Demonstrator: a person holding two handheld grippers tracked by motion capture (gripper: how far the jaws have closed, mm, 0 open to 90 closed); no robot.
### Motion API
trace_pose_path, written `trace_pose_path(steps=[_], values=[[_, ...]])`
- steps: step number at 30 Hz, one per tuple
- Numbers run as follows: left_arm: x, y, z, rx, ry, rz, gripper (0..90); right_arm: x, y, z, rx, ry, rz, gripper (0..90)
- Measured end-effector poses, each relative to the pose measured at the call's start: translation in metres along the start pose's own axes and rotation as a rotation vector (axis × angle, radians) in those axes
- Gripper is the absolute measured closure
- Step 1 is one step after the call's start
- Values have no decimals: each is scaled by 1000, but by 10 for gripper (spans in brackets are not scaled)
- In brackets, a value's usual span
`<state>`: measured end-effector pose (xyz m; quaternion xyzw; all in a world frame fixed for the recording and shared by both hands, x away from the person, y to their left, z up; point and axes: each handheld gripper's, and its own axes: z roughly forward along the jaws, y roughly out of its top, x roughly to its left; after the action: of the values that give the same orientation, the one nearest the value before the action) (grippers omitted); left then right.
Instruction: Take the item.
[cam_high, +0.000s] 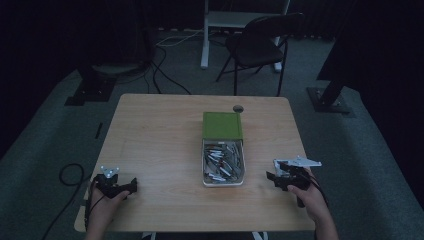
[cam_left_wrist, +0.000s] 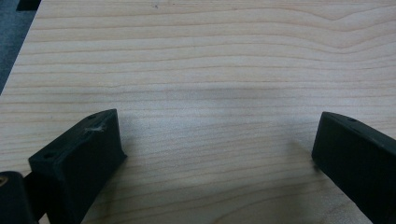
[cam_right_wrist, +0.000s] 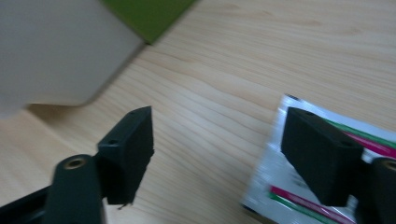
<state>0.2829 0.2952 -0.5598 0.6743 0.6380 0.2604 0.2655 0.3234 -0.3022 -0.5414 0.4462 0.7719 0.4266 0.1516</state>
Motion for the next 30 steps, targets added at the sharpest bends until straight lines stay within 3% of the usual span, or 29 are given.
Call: trace_pose_path(steps=[7, 12, 15, 27, 30], values=[[0, 0, 0, 0, 0, 0, 23, 12, -5, 2, -41, 111, -79, 155], [0, 0, 0, 0, 0, 0, 23, 17, -6, 3, -53, 155, -124, 163], [0, 0, 0, 0, 0, 0, 23, 20, -9, 5, -38, 173, -152, 180], [0, 0, 0, 0, 0, 0, 23, 30, -21, 12, 48, 172, -322, 187], [0, 0, 0, 0, 0, 0, 23, 36, -24, 15, 111, 185, -399, 166]])
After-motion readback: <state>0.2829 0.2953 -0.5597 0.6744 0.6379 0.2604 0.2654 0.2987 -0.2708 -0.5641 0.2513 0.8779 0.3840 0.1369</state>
